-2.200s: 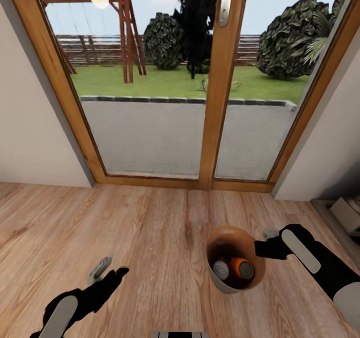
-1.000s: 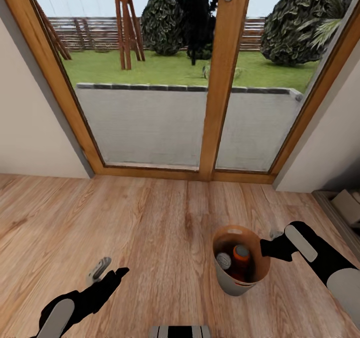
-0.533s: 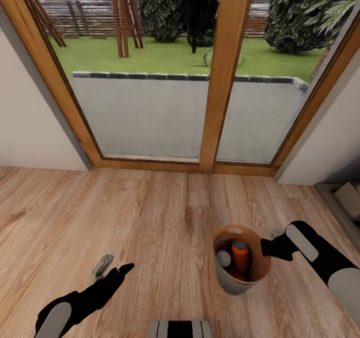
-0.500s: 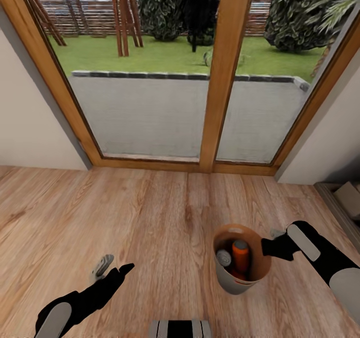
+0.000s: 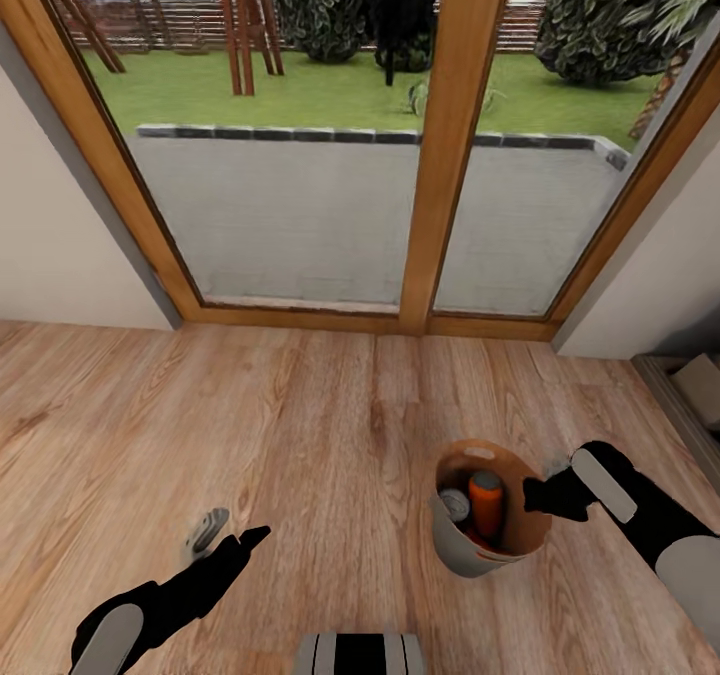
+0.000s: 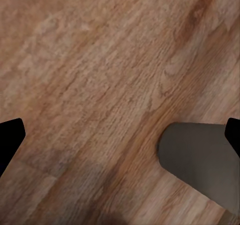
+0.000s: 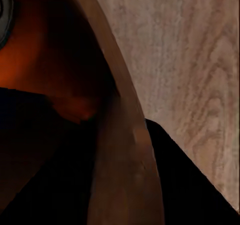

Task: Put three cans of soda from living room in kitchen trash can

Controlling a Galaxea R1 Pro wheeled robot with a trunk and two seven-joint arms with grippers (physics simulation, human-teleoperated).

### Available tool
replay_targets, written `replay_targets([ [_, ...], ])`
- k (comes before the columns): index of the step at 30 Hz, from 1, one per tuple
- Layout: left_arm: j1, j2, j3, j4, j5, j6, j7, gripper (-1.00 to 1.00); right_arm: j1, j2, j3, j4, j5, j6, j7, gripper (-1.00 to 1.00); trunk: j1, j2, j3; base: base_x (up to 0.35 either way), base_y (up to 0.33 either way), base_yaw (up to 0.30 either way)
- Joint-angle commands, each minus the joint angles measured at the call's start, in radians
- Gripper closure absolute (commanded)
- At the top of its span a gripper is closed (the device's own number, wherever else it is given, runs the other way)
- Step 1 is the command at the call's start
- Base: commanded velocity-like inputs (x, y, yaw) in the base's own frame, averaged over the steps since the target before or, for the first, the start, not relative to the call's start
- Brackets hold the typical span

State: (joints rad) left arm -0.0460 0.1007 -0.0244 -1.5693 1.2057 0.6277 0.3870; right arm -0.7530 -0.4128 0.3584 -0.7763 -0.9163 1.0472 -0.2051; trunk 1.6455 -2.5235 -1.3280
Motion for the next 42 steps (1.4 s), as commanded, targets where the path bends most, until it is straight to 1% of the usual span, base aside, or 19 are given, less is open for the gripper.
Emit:
replay_targets([
  [1, 0.000, 0.000, 0.000, 0.000, -0.001, 0.000, 0.000, -1.00, 0.000, 0.006, -0.001, -0.003, -0.035, 0.000, 0.007, -1.00, 0.000, 0.000, 0.000, 0.000, 0.000, 0.000],
  [13, 0.000, 0.000, -0.002, 0.010, -0.005, -0.002, 0.001, -1.00, 0.002, 0.005, -0.001, -0.016, -0.031, 0.000, 0.007, -1.00, 0.000, 0.000, 0.000, 0.000, 0.000, 0.000],
  [20, 0.000, 0.001, -0.004, 0.018, -0.018, -0.011, 0.004, -1.00, 0.004, 0.003, -0.007, -0.061, -0.034, 0.000, 0.007, -1.00, 0.000, 0.000, 0.000, 0.000, 0.000, 0.000],
  [22, 0.001, 0.001, -0.005, 0.021, -0.019, -0.012, 0.004, -1.00, 0.005, 0.002, -0.007, -0.073, -0.035, 0.000, 0.007, -1.00, -0.001, 0.000, 0.008, 0.000, 0.000, 0.000],
  [24, 0.001, 0.001, -0.005, 0.022, -0.020, -0.013, 0.004, -1.00, 0.008, -0.002, -0.007, -0.088, -0.036, 0.000, 0.007, -1.00, -0.002, 0.001, 0.016, 0.000, 0.000, 0.000],
  [28, 0.001, 0.001, -0.006, 0.025, -0.021, -0.013, 0.005, -1.00, 0.019, -0.017, -0.007, -0.167, -0.034, 0.000, 0.008, -1.00, -0.004, 0.002, 0.031, 0.000, 0.000, 0.000],
  [29, 0.001, 0.000, -0.008, 0.025, -0.021, -0.014, 0.005, -1.00, 0.031, -0.032, -0.007, -0.202, -0.035, 0.000, 0.011, -1.00, -0.004, 0.002, 0.035, 0.000, 0.000, 0.000],
  [30, 0.001, 0.000, -0.009, 0.026, -0.020, -0.014, 0.006, -1.00, 0.039, -0.041, -0.008, -0.223, -0.035, 0.000, 0.013, -1.00, -0.005, 0.002, 0.039, 0.000, 0.000, 0.000],
  [31, 0.001, -0.001, -0.011, 0.026, -0.021, -0.014, 0.008, -1.00, 0.056, -0.060, -0.012, -0.271, -0.035, 0.000, 0.015, -1.00, -0.005, 0.003, 0.043, 0.000, 0.000, 0.000],
  [32, 0.001, -0.002, -0.012, 0.026, -0.021, -0.014, 0.008, -1.00, 0.066, -0.069, -0.018, -0.297, -0.035, 0.000, 0.016, -1.00, -0.005, 0.003, 0.046, 0.000, 0.000, 0.000],
  [33, 0.001, -0.003, -0.013, 0.026, -0.021, -0.014, 0.009, -1.00, 0.091, -0.083, -0.038, -0.349, -0.035, 0.000, 0.017, -1.00, -0.006, 0.003, 0.050, 0.000, 0.000, 0.000],
  [34, 0.001, -0.003, -0.014, 0.026, -0.022, -0.014, 0.009, -1.00, 0.106, -0.088, -0.054, -0.375, -0.035, 0.000, 0.017, -1.00, -0.006, 0.003, 0.054, 0.000, 0.000, 0.000],
  [35, 0.001, -0.003, -0.014, 0.026, -0.022, -0.014, 0.010, -1.00, 0.137, -0.094, -0.093, -0.427, -0.035, 0.000, 0.017, -1.00, -0.007, 0.003, 0.058, 0.000, 0.000, 0.000],
  [37, 0.001, -0.004, -0.014, 0.026, -0.022, -0.014, 0.010, -1.00, 0.167, -0.098, -0.136, -0.476, -0.034, 0.000, 0.018, -1.00, -0.008, 0.004, 0.066, 0.000, 0.000, 0.000],
  [38, 0.001, -0.004, -0.015, 0.026, -0.022, -0.014, 0.010, -1.00, 0.195, -0.100, -0.173, -0.525, -0.032, 0.000, 0.018, -1.00, -0.008, 0.004, 0.070, 0.000, 0.000, 0.000],
  [39, 0.001, -0.004, -0.015, 0.026, -0.023, -0.014, 0.010, -1.00, 0.220, -0.102, -0.199, -0.569, -0.030, 0.000, 0.018, -1.00, -0.009, 0.004, 0.074, 0.000, 0.000, 0.000],
  [41, 0.001, -0.004, -0.015, 0.026, -0.023, -0.014, 0.011, -1.00, 0.246, -0.105, -0.222, -0.622, -0.029, 0.000, 0.018, -1.00, -0.010, 0.005, 0.081, 0.000, 0.000, 0.000],
  [42, 0.001, -0.004, -0.015, 0.028, -0.024, -0.014, 0.011, -1.00, 0.251, -0.105, -0.227, -0.636, -0.028, 0.000, 0.018, -1.00, -0.010, 0.005, 0.085, 0.000, 0.000, 0.000],
])
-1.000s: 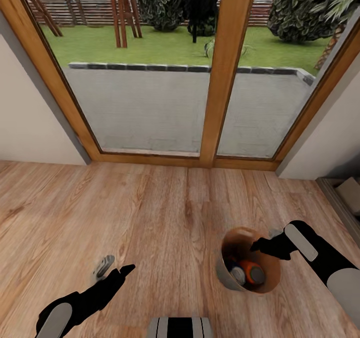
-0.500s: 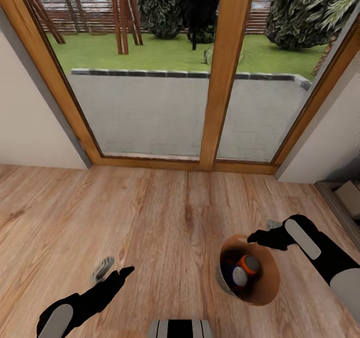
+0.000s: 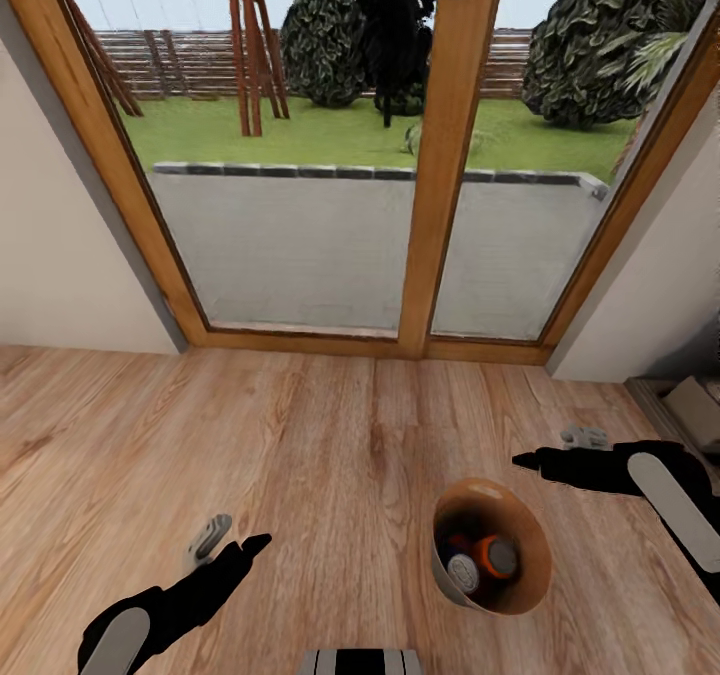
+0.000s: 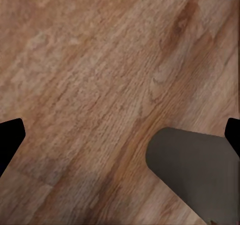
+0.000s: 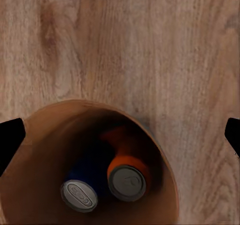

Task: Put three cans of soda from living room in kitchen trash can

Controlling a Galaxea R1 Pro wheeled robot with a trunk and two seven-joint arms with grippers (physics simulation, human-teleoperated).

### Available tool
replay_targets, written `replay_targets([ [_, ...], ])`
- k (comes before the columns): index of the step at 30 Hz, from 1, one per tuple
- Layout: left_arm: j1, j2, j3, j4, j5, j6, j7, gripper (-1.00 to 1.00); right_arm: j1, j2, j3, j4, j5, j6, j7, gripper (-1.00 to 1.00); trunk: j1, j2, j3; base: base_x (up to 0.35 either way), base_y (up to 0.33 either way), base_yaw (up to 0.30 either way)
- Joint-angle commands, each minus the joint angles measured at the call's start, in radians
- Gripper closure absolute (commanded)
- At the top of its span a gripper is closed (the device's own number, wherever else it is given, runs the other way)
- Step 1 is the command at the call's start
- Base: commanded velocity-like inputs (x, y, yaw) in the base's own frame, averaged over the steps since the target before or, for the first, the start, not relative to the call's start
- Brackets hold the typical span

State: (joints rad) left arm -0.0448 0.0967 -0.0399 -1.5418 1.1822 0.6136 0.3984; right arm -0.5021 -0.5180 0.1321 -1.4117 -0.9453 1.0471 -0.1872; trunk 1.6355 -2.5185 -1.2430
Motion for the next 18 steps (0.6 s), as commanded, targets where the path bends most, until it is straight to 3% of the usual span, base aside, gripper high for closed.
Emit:
replay_targets([
  [1, 0.000, -0.001, -0.001, 0.005, 0.000, -0.001, 0.000, -1.00, 0.008, -0.001, -0.007, -0.026, 0.001, 0.000, 0.000, -1.00, 0.000, 0.000, 0.004, 0.000, 0.000, 0.000],
  [4, 0.000, -0.005, -0.002, 0.020, -0.015, -0.001, 0.001, -1.00, 0.018, -0.002, -0.015, -0.068, 0.002, 0.000, -0.001, -1.00, -0.002, 0.001, 0.016, 0.000, 0.000, 0.000],
  [5, 0.000, -0.007, -0.002, 0.026, -0.037, -0.001, 0.000, -1.00, 0.025, -0.003, -0.017, -0.088, 0.003, 0.000, -0.001, -1.00, -0.002, 0.001, 0.019, 0.000, 0.000, 0.000],
  [6, -0.001, -0.014, -0.008, 0.031, -0.082, 0.000, -0.002, -1.00, 0.043, -0.003, -0.019, -0.130, 0.003, 0.000, -0.001, -1.00, -0.003, 0.001, 0.023, 0.000, 0.000, 0.000],
  [12, -0.009, -0.026, -0.034, 0.071, -0.121, -0.004, -0.001, -1.00, 0.077, 0.001, -0.015, -0.191, 0.005, -0.002, 0.001, -1.00, -0.005, 0.003, 0.047, 0.000, 0.000, 0.000],
  [13, -0.010, -0.027, -0.044, 0.078, -0.126, -0.005, -0.001, -1.00, 0.080, 0.001, -0.012, -0.193, 0.006, -0.022, 0.001, -1.00, -0.006, 0.003, 0.050, 0.000, 0.000, 0.000],
  [14, -0.013, -0.032, -0.059, 0.088, -0.154, -0.006, -0.001, -1.00, 0.089, 0.003, -0.007, -0.196, 0.012, -0.063, 0.002, -1.00, -0.006, 0.003, 0.054, 0.000, 0.000, 0.000],
  [17, -0.013, -0.034, -0.061, 0.090, -0.162, -0.007, 0.000, -1.00, 0.105, 0.003, -0.007, -0.197, 0.014, -0.107, 0.002, -1.00, -0.008, 0.004, 0.066, 0.000, 0.000, 0.000],
  [18, -0.013, -0.034, -0.062, 0.090, -0.165, -0.007, 0.000, -1.00, 0.122, 0.002, -0.005, -0.197, 0.015, -0.156, 0.003, -1.00, -0.008, 0.004, 0.070, 0.000, 0.000, 0.000],
])
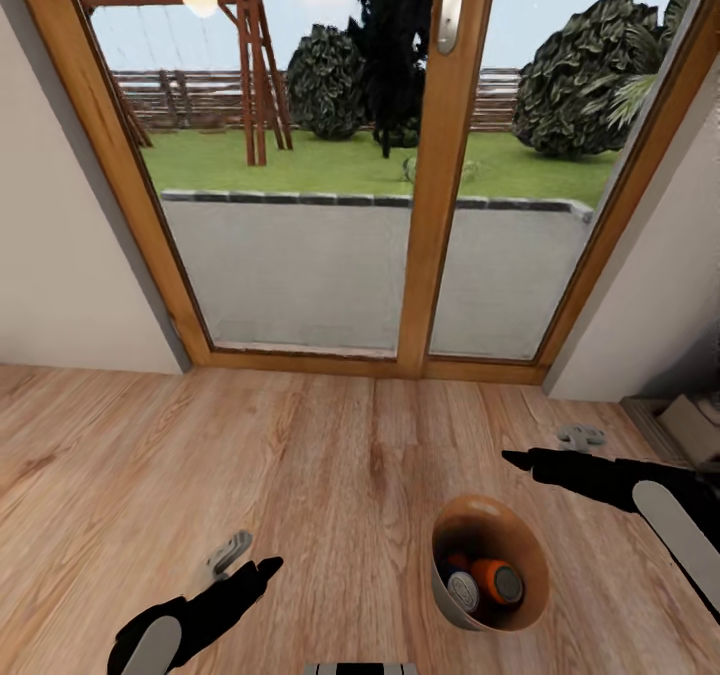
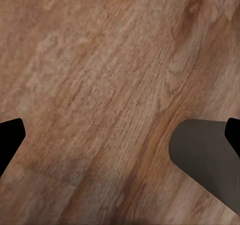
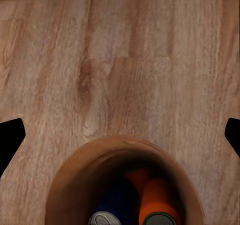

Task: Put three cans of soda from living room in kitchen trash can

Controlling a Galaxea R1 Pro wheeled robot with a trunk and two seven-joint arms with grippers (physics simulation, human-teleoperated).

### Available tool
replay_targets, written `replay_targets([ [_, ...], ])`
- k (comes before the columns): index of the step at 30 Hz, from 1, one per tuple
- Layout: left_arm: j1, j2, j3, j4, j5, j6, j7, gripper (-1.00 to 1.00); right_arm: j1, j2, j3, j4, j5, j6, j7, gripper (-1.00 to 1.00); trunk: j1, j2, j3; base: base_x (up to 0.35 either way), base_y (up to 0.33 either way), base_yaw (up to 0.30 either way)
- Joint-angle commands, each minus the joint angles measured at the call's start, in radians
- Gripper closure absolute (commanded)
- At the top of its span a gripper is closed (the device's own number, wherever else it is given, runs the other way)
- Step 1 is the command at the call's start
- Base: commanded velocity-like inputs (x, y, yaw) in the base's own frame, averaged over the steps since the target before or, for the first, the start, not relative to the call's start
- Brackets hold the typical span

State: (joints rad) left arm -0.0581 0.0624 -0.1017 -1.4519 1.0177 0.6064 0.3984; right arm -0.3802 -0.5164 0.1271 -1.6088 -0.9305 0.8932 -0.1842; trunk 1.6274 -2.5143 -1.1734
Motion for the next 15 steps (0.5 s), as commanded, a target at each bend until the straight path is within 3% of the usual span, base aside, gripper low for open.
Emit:
replay_targets([
  [1, 0.000, 0.000, 0.000, 0.002, -0.004, 0.000, 0.000, -1.00, 0.024, -0.002, 0.003, -0.001, 0.000, -0.065, 0.003, -1.00, 0.000, 0.000, 0.004, 0.000, 0.000, 0.000],
  [4, 0.000, -0.001, 0.000, 0.008, -0.025, -0.015, 0.001, -1.00, 0.086, -0.006, 0.005, -0.002, 0.008, -0.226, 0.056, -1.00, -0.002, 0.001, 0.016, 0.000, 0.000, 0.000],
  [6, 0.000, -0.001, 0.000, 0.010, -0.031, -0.027, 0.002, -1.00, 0.105, -0.012, 0.002, -0.002, 0.017, -0.279, 0.099, -1.00, -0.003, 0.001, 0.023, 0.000, 0.000, 0.000],
  [8, 0.000, 0.000, 0.001, 0.013, -0.038, -0.041, 0.002, -1.00, 0.131, -0.036, -0.006, -0.002, 0.061, -0.365, 0.190, -1.00, -0.004, 0.002, 0.031, 0.000, 0.000, 0.000],
  [10, 0.000, 0.000, 0.002, 0.019, -0.040, -0.047, 0.003, -1.00, 0.143, -0.050, -0.010, -0.002, 0.103, -0.433, 0.238, -1.00, -0.004, 0.002, 0.039, 0.000, 0.000, 0.000],
  [12, 0.000, 0.001, 0.003, 0.021, -0.041, -0.049, 0.003, -1.00, 0.151, -0.056, -0.012, -0.002, 0.126, -0.479, 0.258, -1.00, -0.005, 0.003, 0.047, 0.000, 0.000, 0.000],
  [13, -0.018, 0.006, 0.005, 0.014, -0.041, -0.046, 0.003, -1.00, 0.169, -0.062, -0.016, -0.002, 0.153, -0.530, 0.275, -1.00, -0.006, 0.003, 0.050, 0.000, 0.000, 0.000],
  [15, -0.057, 0.012, 0.008, 0.008, -0.040, -0.038, 0.002, -1.00, 0.185, -0.071, -0.035, -0.002, 0.168, -0.557, 0.285, -1.00, -0.007, 0.004, 0.058, 0.000, 0.000, 0.000],
])
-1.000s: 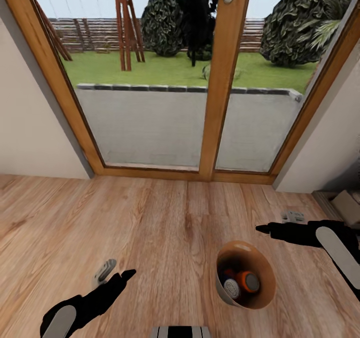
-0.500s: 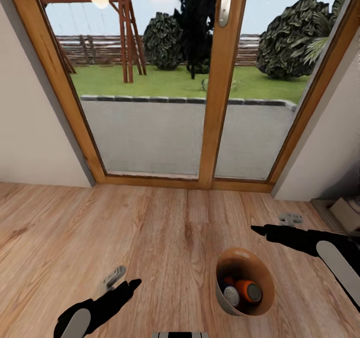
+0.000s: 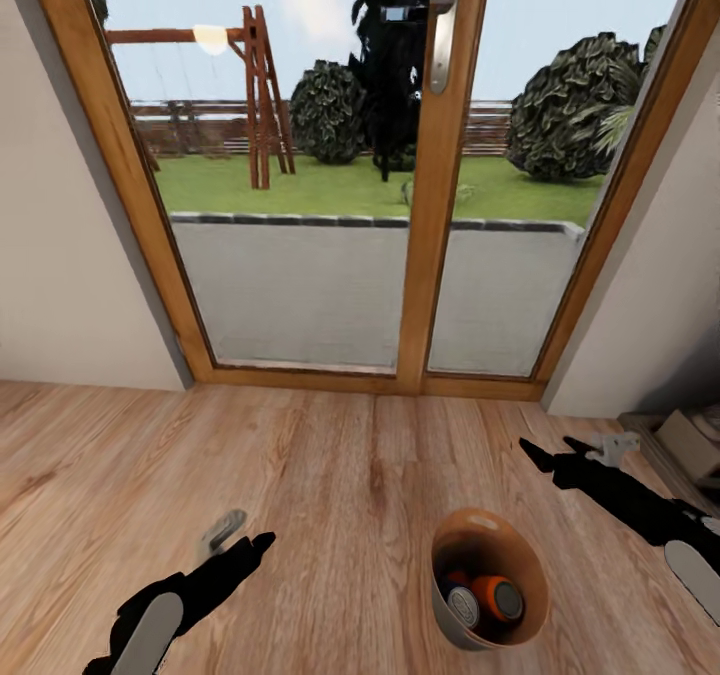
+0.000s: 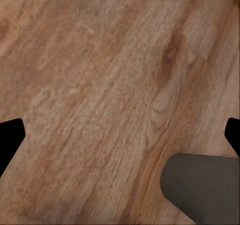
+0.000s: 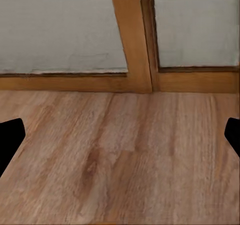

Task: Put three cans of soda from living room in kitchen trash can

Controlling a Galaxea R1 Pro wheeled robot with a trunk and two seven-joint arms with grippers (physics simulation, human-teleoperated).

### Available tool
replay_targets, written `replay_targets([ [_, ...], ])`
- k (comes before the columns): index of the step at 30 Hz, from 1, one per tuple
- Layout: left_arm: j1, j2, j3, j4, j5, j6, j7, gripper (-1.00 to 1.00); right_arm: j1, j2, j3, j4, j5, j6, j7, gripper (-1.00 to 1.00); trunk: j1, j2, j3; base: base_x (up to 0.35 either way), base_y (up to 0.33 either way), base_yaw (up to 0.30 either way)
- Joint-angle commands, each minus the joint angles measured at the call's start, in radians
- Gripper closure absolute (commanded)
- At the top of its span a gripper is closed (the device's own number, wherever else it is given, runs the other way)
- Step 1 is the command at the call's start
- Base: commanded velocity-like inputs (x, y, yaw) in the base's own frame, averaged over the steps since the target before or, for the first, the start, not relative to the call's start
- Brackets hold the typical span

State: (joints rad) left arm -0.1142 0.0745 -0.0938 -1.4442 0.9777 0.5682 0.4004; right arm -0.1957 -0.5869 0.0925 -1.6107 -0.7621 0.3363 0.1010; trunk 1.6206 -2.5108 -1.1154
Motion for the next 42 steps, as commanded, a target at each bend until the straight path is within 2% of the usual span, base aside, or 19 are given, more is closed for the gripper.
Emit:
replay_targets([
  [1, -0.055, 0.000, 0.001, 0.018, 0.002, 0.018, 0.000, -1.00, 0.024, -0.025, -0.068, 0.000, 0.009, -0.017, 0.030, -1.00, 0.000, 0.000, 0.004, 0.000, 0.000, 0.000],
  [2, -0.088, -0.002, 0.001, 0.036, 0.003, 0.029, 0.000, -1.00, 0.034, -0.034, -0.108, 0.000, 0.012, -0.021, 0.056, -1.00, -0.001, 0.001, 0.008, 0.000, 0.000, 0.000],
  [5, -0.133, -0.008, -0.001, 0.116, 0.005, 0.042, 0.002, -1.00, 0.059, -0.044, -0.171, 0.000, 0.019, -0.024, 0.106, -1.00, -0.002, 0.001, 0.019, 0.000, 0.000, 0.000],
  [7, -0.143, -0.014, -0.004, 0.187, 0.005, 0.039, 0.003, -1.00, 0.069, -0.038, -0.185, 0.001, 0.052, -0.022, 0.117, -1.00, -0.003, 0.002, 0.027, 0.000, 0.000, 0.000],
  [8, -0.147, -0.021, -0.005, 0.225, 0.003, 0.033, 0.003, -1.00, 0.073, -0.035, -0.190, 0.001, 0.085, -0.020, 0.122, -1.00, -0.004, 0.002, 0.031, 0.000, 0.000, 0.000],
  [12, -0.152, -0.032, -0.002, 0.278, 0.001, 0.011, 0.003, -1.00, 0.077, -0.029, -0.200, 0.004, 0.152, -0.013, 0.124, -1.00, -0.005, 0.003, 0.046, 0.000, 0.000, 0.000],
  [15, -0.153, -0.033, 0.001, 0.304, 0.003, 0.002, 0.002, -1.00, 0.077, -0.027, -0.201, 0.012, 0.173, -0.007, 0.121, -1.00, -0.007, 0.004, 0.058, 0.000, 0.000, 0.000],
  [21, -0.154, -0.030, 0.003, 0.325, 0.008, -0.003, -0.002, -1.00, 0.073, -0.024, -0.201, 0.057, 0.187, -0.004, 0.119, -1.00, -0.009, 0.005, 0.081, 0.000, 0.000, 0.000],
  [29, -0.154, -0.028, 0.003, 0.323, 0.009, -0.003, -0.003, -1.00, 0.072, -0.024, -0.201, 0.064, 0.189, -0.004, 0.119, -1.00, -0.013, 0.007, 0.112, 0.000, 0.000, 0.000],
  [35, -0.154, -0.031, 0.002, 0.328, 0.001, -0.005, -0.004, -1.00, 0.076, 0.006, -0.193, 0.133, 0.191, -0.004, 0.119, -1.00, -0.016, 0.008, 0.135, 0.000, 0.000, 0.000],
  [42, -0.154, -0.032, 0.001, 0.329, 0.000, -0.005, -0.006, -1.00, 0.082, 0.033, -0.184, 0.197, 0.191, -0.002, 0.120, -1.00, -0.016, 0.008, 0.135, 0.000, 0.000, 0.000],
])
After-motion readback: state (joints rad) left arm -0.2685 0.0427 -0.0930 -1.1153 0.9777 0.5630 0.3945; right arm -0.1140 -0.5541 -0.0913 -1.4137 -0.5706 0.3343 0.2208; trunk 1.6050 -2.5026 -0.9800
